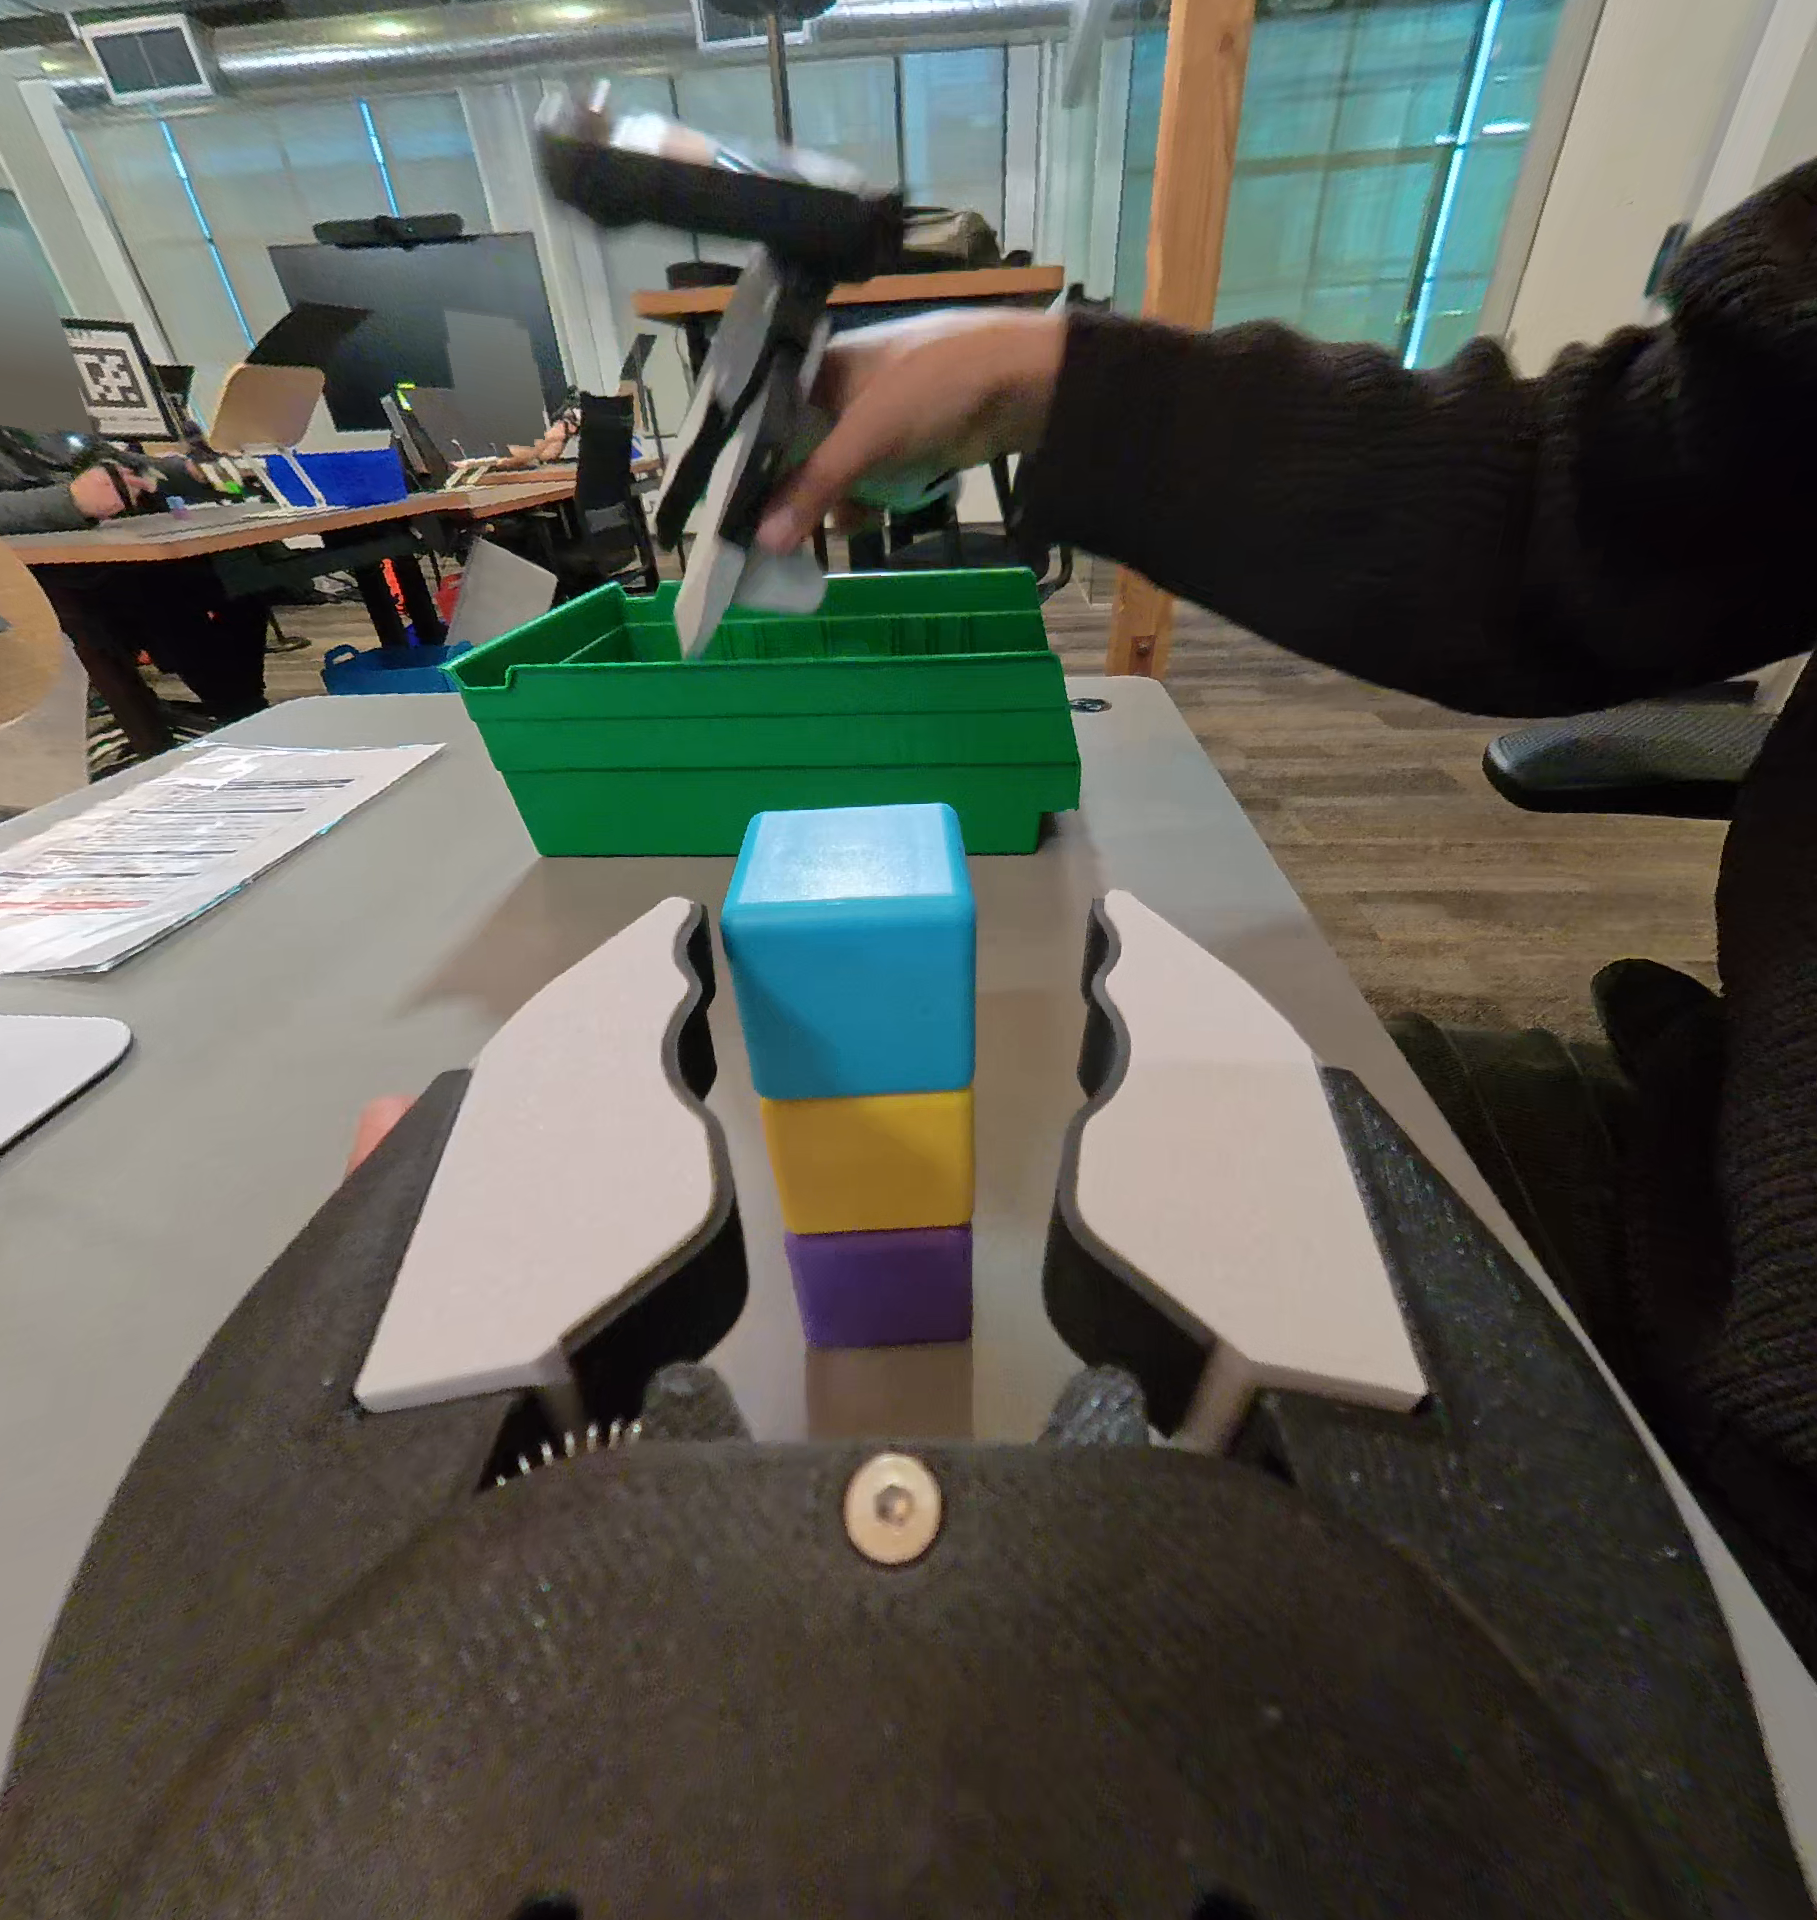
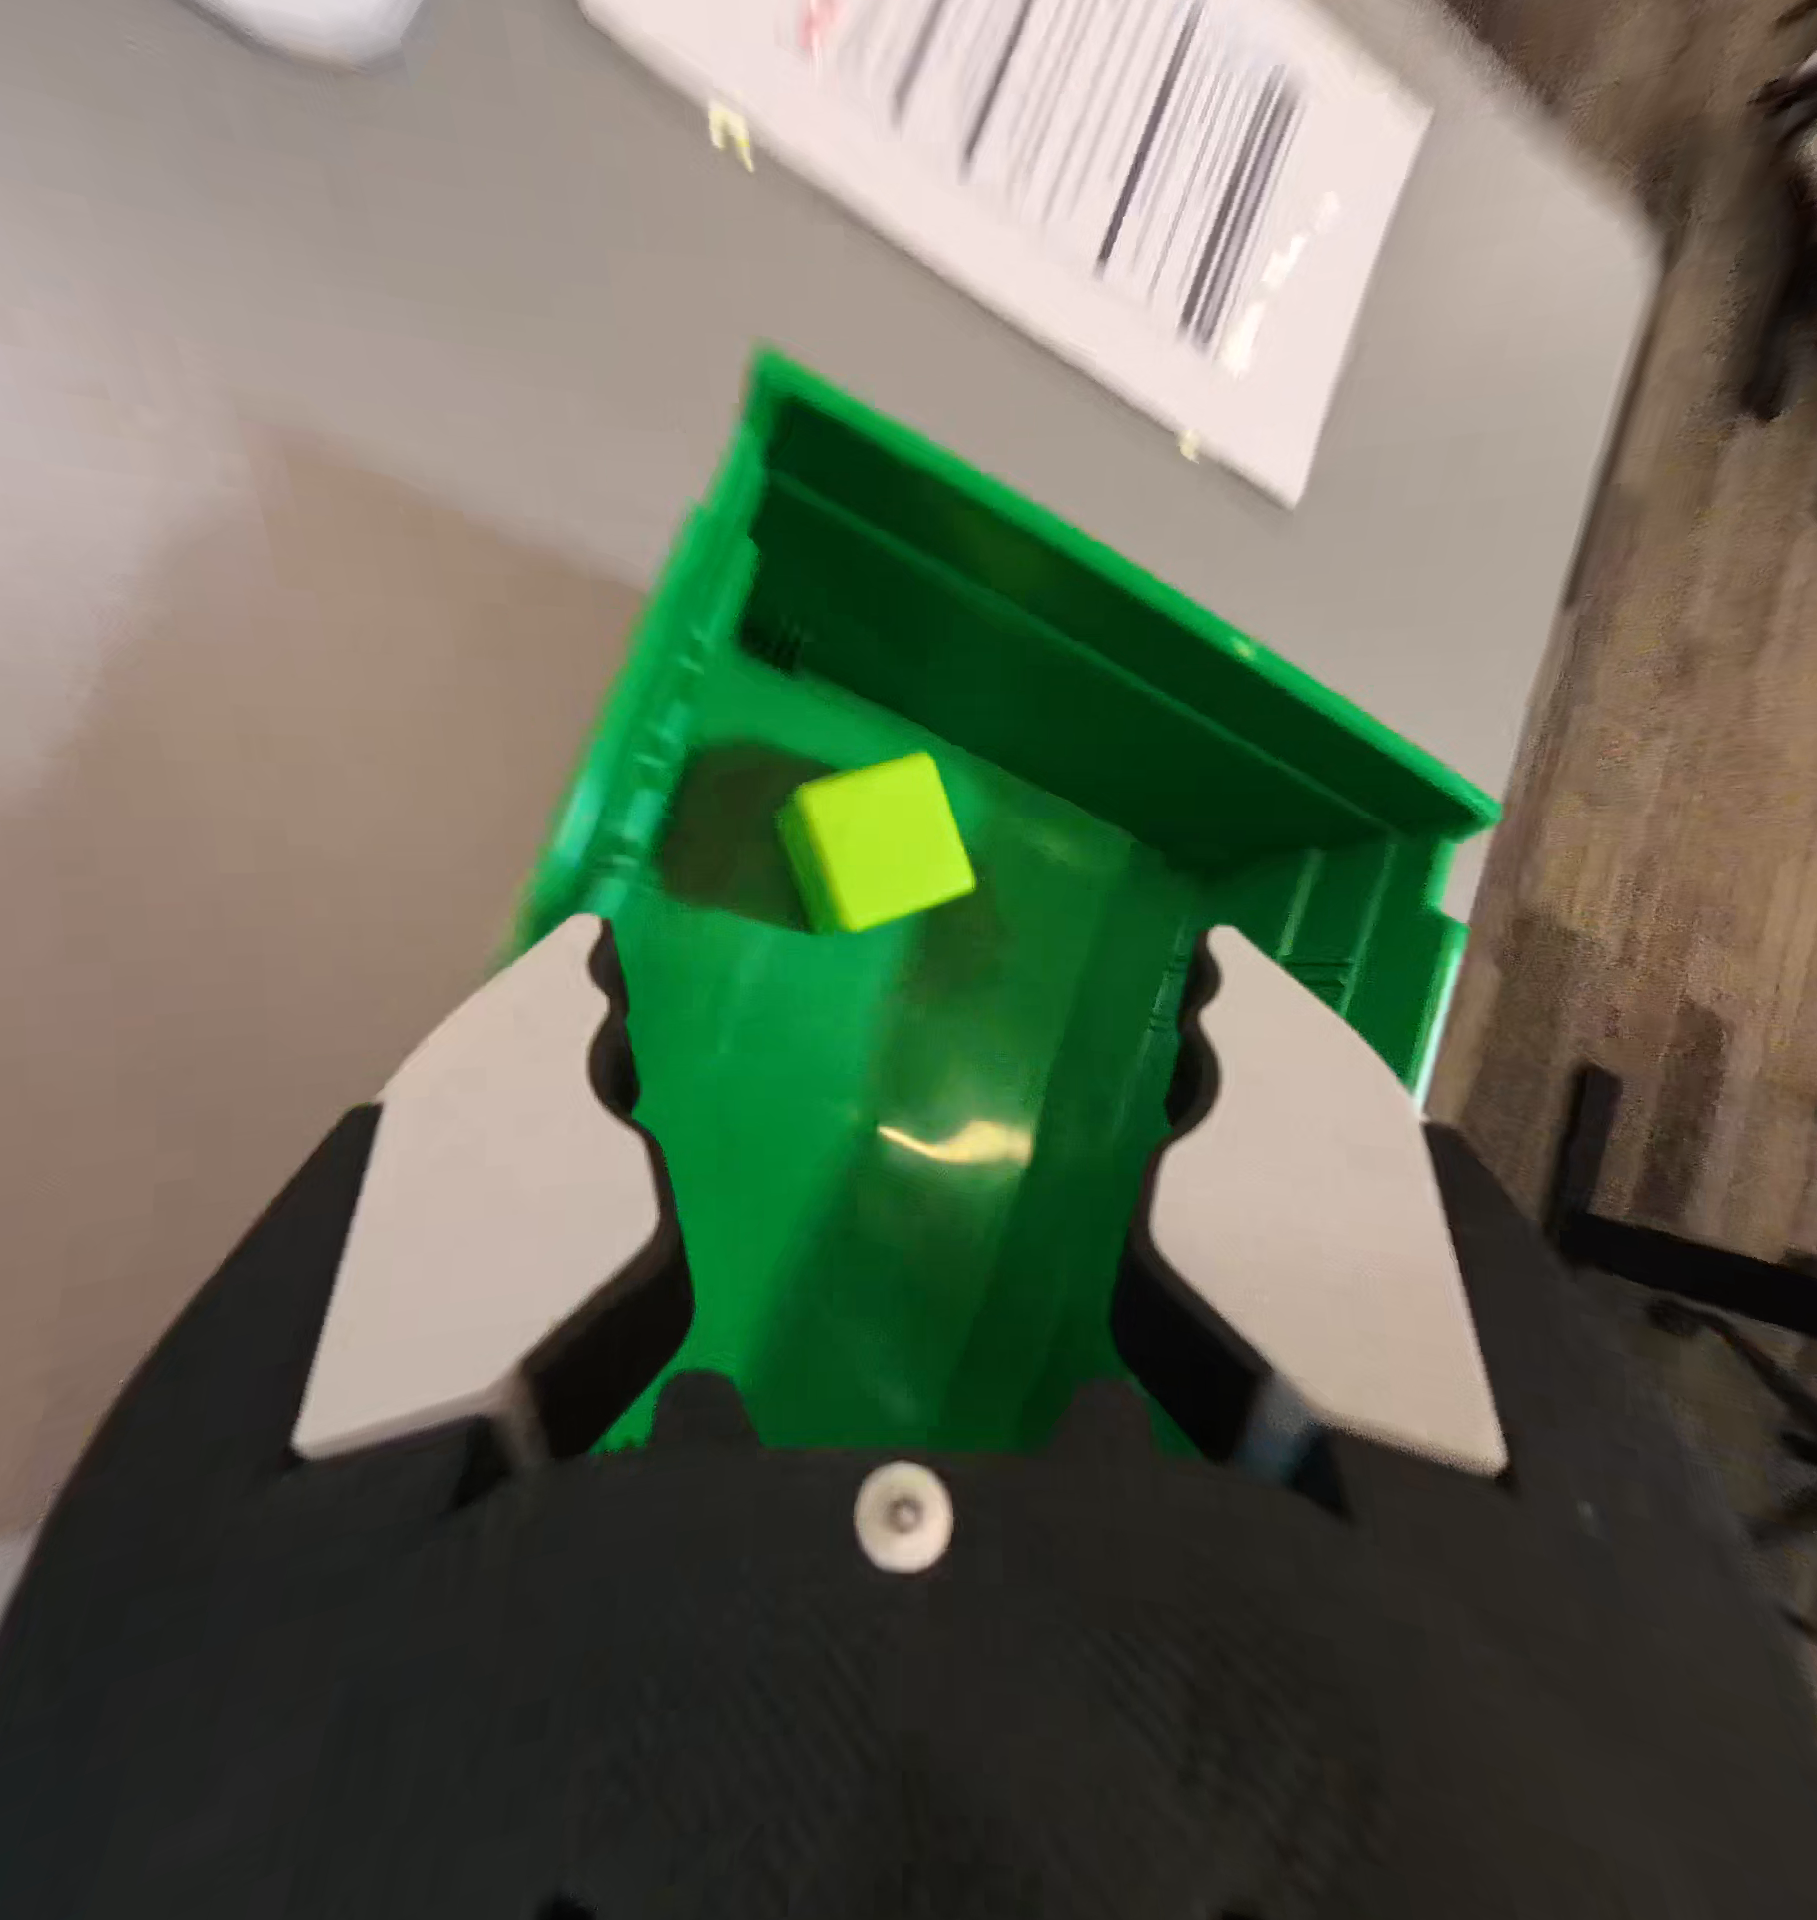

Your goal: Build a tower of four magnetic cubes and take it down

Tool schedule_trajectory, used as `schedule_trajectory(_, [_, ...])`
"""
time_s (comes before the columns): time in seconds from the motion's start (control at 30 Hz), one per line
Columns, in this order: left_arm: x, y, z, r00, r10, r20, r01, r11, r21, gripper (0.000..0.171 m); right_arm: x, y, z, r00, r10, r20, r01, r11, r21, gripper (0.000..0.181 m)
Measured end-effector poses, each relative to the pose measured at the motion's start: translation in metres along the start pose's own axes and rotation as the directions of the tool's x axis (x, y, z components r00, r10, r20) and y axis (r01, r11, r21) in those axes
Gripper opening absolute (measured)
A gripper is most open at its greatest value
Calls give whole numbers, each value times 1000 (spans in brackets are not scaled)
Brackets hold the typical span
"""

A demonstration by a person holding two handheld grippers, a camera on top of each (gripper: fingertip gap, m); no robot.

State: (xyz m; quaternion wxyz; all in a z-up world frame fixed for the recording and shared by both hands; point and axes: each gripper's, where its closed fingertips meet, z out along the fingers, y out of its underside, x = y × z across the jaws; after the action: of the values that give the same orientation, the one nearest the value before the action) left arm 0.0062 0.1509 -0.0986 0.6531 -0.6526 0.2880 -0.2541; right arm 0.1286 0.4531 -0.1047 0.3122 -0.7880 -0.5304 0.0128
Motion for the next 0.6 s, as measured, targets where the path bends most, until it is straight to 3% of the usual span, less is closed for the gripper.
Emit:
schedule_trajectory(0.03, [0,2,0,1000,12,2,-12,1000,-9,70,-11,-10,-24,999,33,5,-33,995,95,99])
schedule_trajectory(0.1, [1,6,-1,999,46,-3,-46,998,-33,70,-67,-38,-77,991,-1,131,-46,934,355,94])
schedule_trajectory(0.17, [4,10,0,997,76,-11,-77,996,-46,74,-138,-57,-125,961,-125,247,-48,804,593,83])
schedule_trajectory(0.23, [5,9,1,997,81,-10,-81,996,-40,76,-183,-63,-149,959,-192,206,-28,663,748,50])
schedule_trajectory(0.27, [5,8,1,997,76,-9,-76,996,-39,76,-196,-63,-150,973,-178,150,-10,614,790,35])
schedule_trajectory(0.33, [2,10,2,998,68,2,-68,996,-51,76,-220,-57,-137,977,-211,38,92,573,815,39])
schedule_trajectory(0.4, [-3,16,3,998,59,20,-57,994,-95,78,-236,-49,-118,966,-257,-6,166,606,778,50])
schedule_trajectory(0.43, [-7,22,3,998,54,42,-48,990,-129,79,-242,-48,-114,966,-256,18,151,620,770,58])
schedule_trajectory(0.6, [-8,36,8,996,53,67,-36,973,-229,81,-246,-55,-126,955,-145,259,-124,597,793,62])
